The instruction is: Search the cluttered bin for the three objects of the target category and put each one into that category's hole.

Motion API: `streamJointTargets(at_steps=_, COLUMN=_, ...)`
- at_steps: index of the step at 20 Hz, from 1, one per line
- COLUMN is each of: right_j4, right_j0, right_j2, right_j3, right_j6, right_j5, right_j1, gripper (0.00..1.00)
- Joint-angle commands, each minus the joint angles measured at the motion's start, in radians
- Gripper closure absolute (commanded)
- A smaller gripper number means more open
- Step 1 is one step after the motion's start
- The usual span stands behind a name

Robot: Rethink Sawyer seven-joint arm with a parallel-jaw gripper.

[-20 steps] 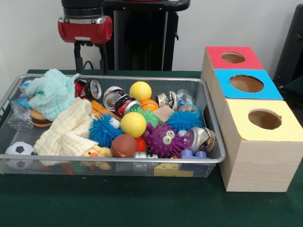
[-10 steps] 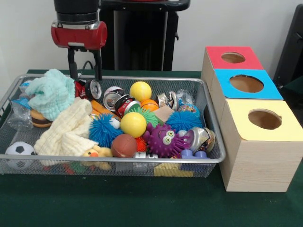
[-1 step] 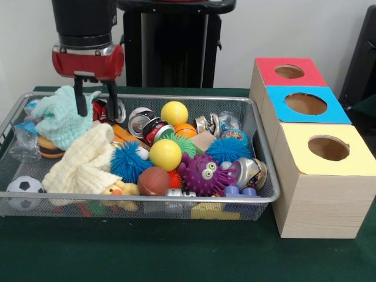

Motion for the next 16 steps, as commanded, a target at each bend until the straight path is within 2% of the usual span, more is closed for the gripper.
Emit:
streamJointTargets(at_steps=1, right_j4=0.010, right_j0=-0.006, right_j2=0.038, right_j3=-0.184, right_j6=0.043, right_j5=0.137, right_j1=0.121, gripper=0.00)
streamJointTargets(at_steps=3, right_j4=0.005, right_j0=-0.010, right_j2=0.043, right_j3=-0.183, right_j6=0.042, right_j5=0.123, right_j1=0.127, gripper=0.00)
streamJointTargets(at_steps=5, right_j4=0.004, right_j0=-0.002, right_j2=0.043, right_j3=-0.244, right_j6=0.038, right_j5=0.130, right_j1=0.173, gripper=0.00)
streamJointTargets(at_steps=10, right_j4=-0.003, right_j0=-0.003, right_j2=0.051, right_j3=-0.270, right_j6=0.034, right_j5=0.107, right_j1=0.210, gripper=0.00)
streamJointTargets(at_steps=16, right_j4=-0.008, right_j0=-0.004, right_j2=0.057, right_j3=-0.232, right_j6=0.063, right_j5=0.031, right_j1=0.233, gripper=0.00)
